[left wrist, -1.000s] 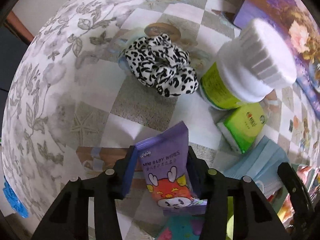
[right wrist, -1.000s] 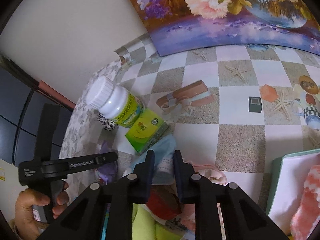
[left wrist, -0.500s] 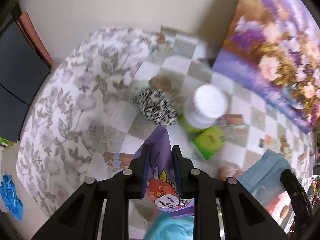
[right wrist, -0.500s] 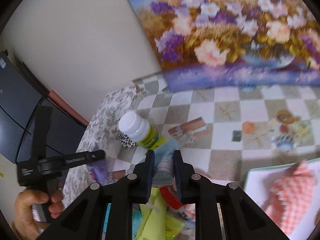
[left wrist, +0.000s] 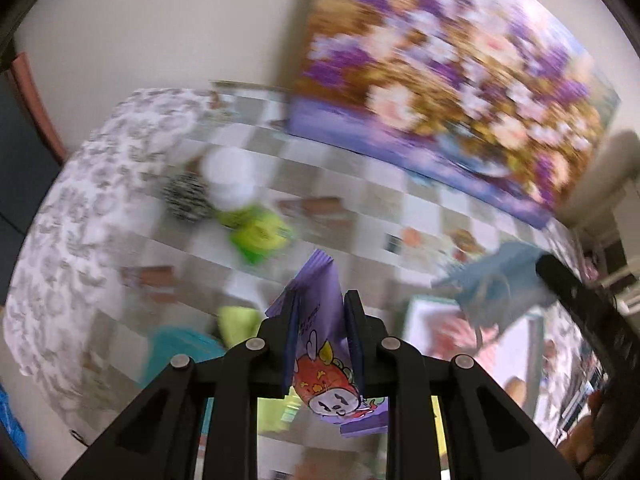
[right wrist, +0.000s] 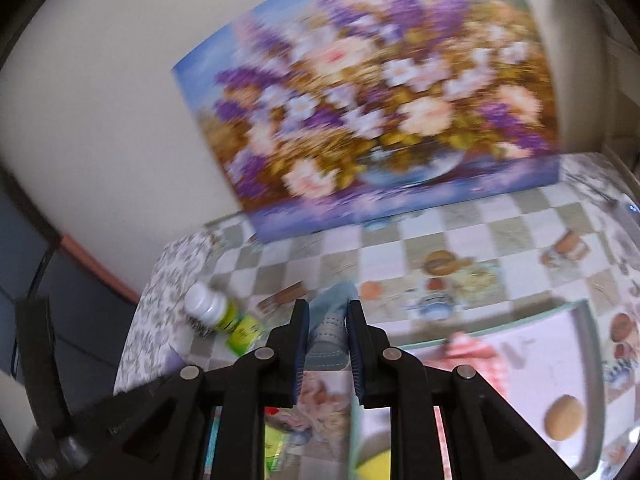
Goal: Organize soft objects
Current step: 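Carry the wipes packet and blue mask over the white tray, opening both tools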
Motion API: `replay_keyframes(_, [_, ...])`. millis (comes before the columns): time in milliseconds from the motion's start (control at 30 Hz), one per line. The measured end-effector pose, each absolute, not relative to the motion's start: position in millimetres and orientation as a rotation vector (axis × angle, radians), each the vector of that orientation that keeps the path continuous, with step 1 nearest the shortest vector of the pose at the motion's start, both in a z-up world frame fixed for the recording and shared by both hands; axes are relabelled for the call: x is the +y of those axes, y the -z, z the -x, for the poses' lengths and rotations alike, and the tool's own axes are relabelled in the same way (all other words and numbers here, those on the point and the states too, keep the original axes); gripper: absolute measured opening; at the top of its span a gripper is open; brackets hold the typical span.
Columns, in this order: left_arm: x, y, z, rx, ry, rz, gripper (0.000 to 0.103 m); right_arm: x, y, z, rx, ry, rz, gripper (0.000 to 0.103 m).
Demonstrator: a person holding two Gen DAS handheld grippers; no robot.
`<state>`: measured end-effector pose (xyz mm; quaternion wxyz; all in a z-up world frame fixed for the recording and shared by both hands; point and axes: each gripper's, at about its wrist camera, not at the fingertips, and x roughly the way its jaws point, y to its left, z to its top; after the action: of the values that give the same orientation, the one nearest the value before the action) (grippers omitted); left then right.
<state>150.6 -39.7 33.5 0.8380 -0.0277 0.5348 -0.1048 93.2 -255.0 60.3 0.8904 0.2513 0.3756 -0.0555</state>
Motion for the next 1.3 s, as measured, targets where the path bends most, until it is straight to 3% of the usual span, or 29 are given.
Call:
replay_keyframes(533, [-165, 25, -105, 1.193, 0.308, -0.116, 0.023, -393, -52, -11, 0.766, 0.439, -0.634, 0.020])
replay_keyframes(1300, [-194, 73, -134, 1.279, 0.355, -0.144, 0.028, -420, 61, -32, 1.103, 0.556, -0.662, 0.023])
